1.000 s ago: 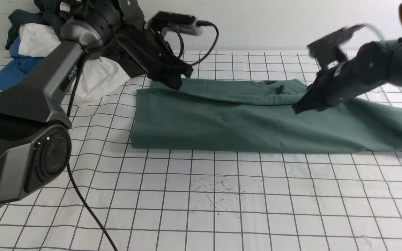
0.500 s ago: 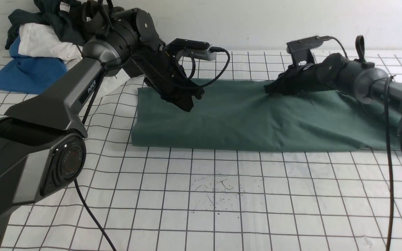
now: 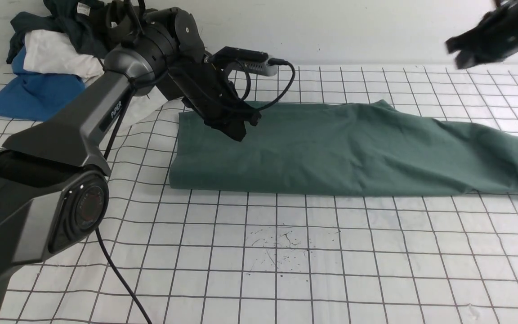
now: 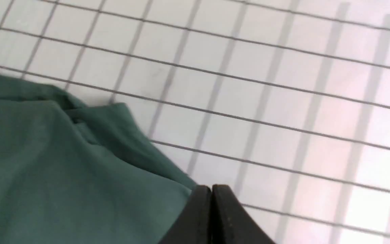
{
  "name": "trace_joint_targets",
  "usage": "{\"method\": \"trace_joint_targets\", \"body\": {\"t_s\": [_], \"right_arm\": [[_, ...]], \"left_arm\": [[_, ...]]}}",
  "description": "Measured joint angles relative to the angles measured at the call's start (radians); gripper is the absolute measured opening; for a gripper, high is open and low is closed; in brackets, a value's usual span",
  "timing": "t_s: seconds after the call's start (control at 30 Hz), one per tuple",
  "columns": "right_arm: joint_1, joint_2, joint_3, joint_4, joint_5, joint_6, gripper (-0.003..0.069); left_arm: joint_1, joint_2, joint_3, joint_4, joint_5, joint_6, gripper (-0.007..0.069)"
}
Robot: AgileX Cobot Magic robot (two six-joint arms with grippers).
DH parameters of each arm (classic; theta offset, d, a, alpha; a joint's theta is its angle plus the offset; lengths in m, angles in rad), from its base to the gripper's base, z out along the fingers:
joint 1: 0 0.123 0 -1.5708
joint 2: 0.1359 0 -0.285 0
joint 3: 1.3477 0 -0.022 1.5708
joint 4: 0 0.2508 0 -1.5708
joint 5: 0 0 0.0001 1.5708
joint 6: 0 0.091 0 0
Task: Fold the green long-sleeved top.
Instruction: Use the right arm to clamp the right edge of the fabric
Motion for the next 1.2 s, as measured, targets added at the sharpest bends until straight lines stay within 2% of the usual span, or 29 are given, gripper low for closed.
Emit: {"method": "trace_joint_targets", "body": {"t_s": [0.1,0.27,0.43,0.53,0.63,0.7,0.73,0.8,0.83,0.87,1.0,1.03,1.07,1.1,1.17,1.2], "right_arm": [[-0.051,-0.11,0.002,-0.049,0.028,0.064,0.0029],[-0.085,-0.289,0.172,-0.072,0.035,0.074,0.0135],[-0.089,-0.343,0.459,-0.002,0.035,-0.004,0.0204],[-0.089,-0.327,0.633,0.073,0.034,-0.068,0.0194],[-0.088,-0.295,0.794,0.148,0.03,-0.173,0.0137],[-0.087,-0.286,0.826,0.153,0.017,-0.206,0.0113],[-0.087,-0.271,0.855,0.137,-0.032,-0.244,0.0067],[-0.09,-0.262,0.861,0.108,-0.102,-0.248,0.0038],[-0.099,-0.246,0.86,0.046,-0.217,-0.227,0.0006],[-0.1,-0.244,0.86,0.037,-0.23,-0.222,0.0006],[-0.13,-0.19,0.85,-0.226,-0.465,0.022,-0.0011],[-0.135,-0.182,0.845,-0.303,-0.495,0.099,-0.0011],[-0.135,-0.18,0.843,-0.335,-0.5,0.114,-0.0011],[-0.135,-0.178,0.825,-0.462,-0.519,0.249,-0.0011],[-0.134,-0.179,0.781,-0.593,-0.513,0.371,-0.0011],[-0.135,-0.179,0.777,-0.601,-0.51,0.38,-0.0011]], "left_arm": [[0.0,-0.055,0.001,-0.013,0.0,-0.003,-0.0008],[0.0,-0.261,0.09,-0.023,0.0,0.015,-0.0008],[0.0,-0.483,0.319,-0.014,0.0,0.09,-0.0008],[0.0,-0.589,0.471,-0.014,0.001,0.124,-0.0008],[0.0,-0.662,0.644,-0.011,0.001,0.143,-0.0008],[0.0,-0.678,0.699,-0.008,0.001,0.147,-0.0008],[0.0,-0.697,0.758,-0.001,0.001,0.149,-0.0008],[0.0,-0.709,0.792,0.005,0.001,0.149,-0.0008],[0.0,-0.721,0.83,0.013,0.0,0.15,-0.0008],[0.0,-0.722,0.83,0.013,0.0,0.15,-0.0008],[0.0,-0.731,0.872,0.022,-0.001,0.15,-0.0008],[0.0,-0.731,0.874,0.024,-0.002,0.15,-0.0008],[0.0,-0.731,0.875,0.025,-0.002,0.15,-0.0008],[0.0,-0.736,0.875,0.034,-0.003,0.15,-0.0008],[0.0,-0.754,0.875,0.052,-0.004,0.148,-0.0008],[0.0,-0.757,0.875,0.054,-0.004,0.147,-0.0008]]}}
